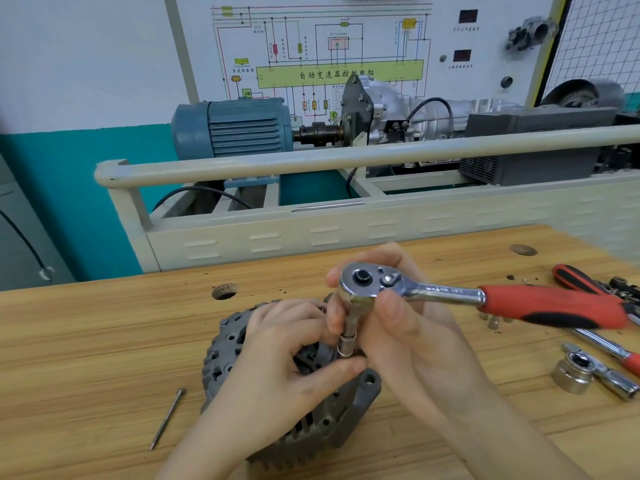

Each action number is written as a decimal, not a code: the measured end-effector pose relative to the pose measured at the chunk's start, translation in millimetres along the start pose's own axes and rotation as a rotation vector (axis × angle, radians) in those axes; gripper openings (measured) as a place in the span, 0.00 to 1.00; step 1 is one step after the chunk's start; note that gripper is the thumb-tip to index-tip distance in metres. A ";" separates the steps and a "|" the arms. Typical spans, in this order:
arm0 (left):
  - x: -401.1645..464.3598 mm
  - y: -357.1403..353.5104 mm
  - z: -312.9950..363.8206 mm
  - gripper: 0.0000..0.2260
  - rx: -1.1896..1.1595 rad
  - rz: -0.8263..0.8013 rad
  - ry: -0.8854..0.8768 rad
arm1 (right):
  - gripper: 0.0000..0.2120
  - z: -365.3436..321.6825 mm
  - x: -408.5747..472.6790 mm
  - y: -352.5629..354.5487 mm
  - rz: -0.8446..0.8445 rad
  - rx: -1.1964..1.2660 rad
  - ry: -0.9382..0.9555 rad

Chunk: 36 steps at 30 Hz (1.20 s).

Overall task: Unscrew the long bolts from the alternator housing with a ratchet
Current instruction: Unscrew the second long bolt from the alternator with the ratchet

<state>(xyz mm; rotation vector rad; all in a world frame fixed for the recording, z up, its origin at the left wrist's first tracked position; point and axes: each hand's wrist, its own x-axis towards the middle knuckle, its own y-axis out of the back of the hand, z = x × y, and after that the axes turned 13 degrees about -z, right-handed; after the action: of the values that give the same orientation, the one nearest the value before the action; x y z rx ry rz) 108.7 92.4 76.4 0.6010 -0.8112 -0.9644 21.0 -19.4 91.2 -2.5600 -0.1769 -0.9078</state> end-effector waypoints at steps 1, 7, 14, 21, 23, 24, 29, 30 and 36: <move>0.0 -0.2 0.3 0.17 -0.018 0.012 -0.005 | 0.17 0.1 0.8 -0.8 -0.016 -0.007 0.002; -0.3 0.6 -0.1 0.18 -0.040 -0.001 -0.022 | 0.15 0.6 3.2 -1.4 -0.037 -0.027 -0.021; -0.3 1.5 -0.5 0.22 0.002 -0.041 -0.014 | 0.17 0.1 2.5 1.0 -0.021 -0.001 -0.051; 1.7 -0.5 -1.2 0.18 0.007 0.005 -0.034 | 0.15 0.6 2.1 -2.3 -0.028 -0.054 -0.015; 2.0 -0.8 -0.8 0.16 0.004 0.009 -0.027 | 0.15 0.0 1.9 -2.2 -0.020 -0.045 0.002; 2.0 -0.9 -0.6 0.14 -0.004 0.015 -0.024 | 0.15 -0.2 1.7 -2.2 -0.019 -0.039 0.007; 2.4 -0.5 -2.0 0.16 -0.051 -0.010 -0.022 | 0.15 0.2 1.9 -2.3 -0.020 -0.032 -0.002; 2.3 -0.5 -2.0 0.18 -0.038 -0.018 -0.020 | 0.15 0.0 1.9 -2.6 -0.014 -0.035 -0.004; 1.5 0.0 -2.1 0.18 -0.011 -0.006 -0.015 | 0.15 0.0 2.5 -2.2 0.005 -0.038 -0.007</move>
<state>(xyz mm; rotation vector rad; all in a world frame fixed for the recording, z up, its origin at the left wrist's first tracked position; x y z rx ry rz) 110.9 91.2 75.7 0.5876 -0.8175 -0.9796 22.4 -17.4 93.6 -2.5973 -0.1572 -0.9087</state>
